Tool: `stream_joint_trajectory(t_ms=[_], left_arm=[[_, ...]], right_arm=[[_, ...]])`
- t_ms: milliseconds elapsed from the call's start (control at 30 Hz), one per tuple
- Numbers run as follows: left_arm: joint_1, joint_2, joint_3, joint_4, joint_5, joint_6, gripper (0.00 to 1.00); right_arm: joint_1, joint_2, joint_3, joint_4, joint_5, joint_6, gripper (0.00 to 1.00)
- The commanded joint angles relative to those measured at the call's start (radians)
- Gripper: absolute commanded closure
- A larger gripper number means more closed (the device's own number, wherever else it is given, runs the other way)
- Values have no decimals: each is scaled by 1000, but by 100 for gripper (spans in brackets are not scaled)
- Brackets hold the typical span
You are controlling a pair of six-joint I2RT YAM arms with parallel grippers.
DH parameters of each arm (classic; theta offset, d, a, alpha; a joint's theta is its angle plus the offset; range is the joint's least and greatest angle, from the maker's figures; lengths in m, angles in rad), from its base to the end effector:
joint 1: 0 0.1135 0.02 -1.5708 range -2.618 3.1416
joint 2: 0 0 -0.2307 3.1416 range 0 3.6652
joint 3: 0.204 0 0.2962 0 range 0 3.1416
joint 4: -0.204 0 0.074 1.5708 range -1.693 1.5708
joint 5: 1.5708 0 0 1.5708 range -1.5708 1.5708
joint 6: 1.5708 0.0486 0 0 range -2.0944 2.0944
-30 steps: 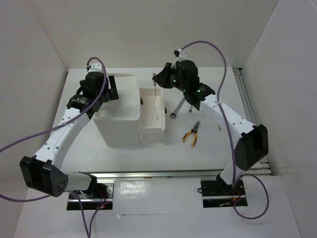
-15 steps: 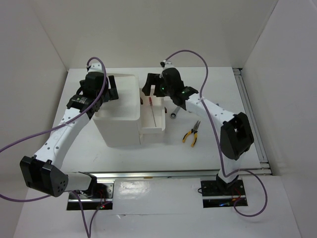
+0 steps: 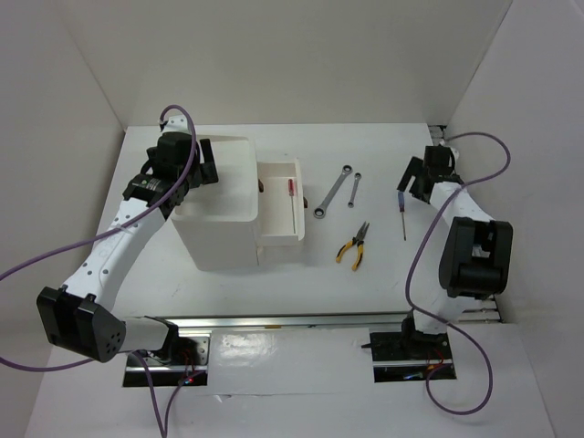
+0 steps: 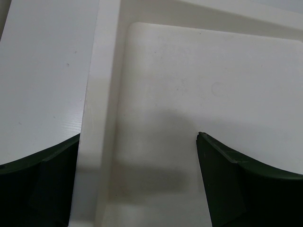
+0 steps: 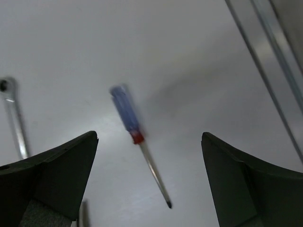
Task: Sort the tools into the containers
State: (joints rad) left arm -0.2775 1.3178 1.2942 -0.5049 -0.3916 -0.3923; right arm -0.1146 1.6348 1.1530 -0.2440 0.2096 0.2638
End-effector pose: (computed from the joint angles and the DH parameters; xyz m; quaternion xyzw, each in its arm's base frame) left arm 0.3478 -0.0798 0.3300 -0.1455 0.8437 -0.0012 0.5167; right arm 0.4067 -0.0570 0.1818 0.2127 0.8828 -0.0648 0.4138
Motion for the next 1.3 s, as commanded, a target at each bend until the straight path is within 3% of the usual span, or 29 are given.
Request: stream_joint_trajectory(t_ms=[0, 300, 467, 567, 667, 767, 900, 1033, 1200, 1267], left_arm=[[-25, 60, -39, -115, 126, 17, 0], [-25, 51, -39, -115, 135, 17, 0], [-25, 41, -39, -115, 135, 17, 0], [-25, 41, -39, -115, 135, 17, 0], [-25, 41, -39, -115, 135, 17, 0], [-25, 41, -39, -115, 135, 17, 0], [-25, 41, -39, -115, 135, 17, 0], [-25, 41, -39, -115, 135, 17, 0], [-25, 41, -39, -115, 135, 17, 0], [-25, 41, -39, -115, 135, 17, 0]], right_arm=[[-3, 17, -42, -6, -75, 15, 3], [-13, 187, 20, 5, -159, 9, 7], [-13, 289, 66, -24, -147, 9, 17], [-2, 347, 91, -63, -115, 9, 32], [7, 356, 91, -77, -78, 18, 74], [16, 346, 102, -100, -58, 18, 100], [62, 252, 111, -112, -99, 28, 100], [119, 46, 149, -98, -219, 83, 100], [324, -145, 165, 38, -240, 198, 100], [409, -159, 148, 145, -348, 263, 100]])
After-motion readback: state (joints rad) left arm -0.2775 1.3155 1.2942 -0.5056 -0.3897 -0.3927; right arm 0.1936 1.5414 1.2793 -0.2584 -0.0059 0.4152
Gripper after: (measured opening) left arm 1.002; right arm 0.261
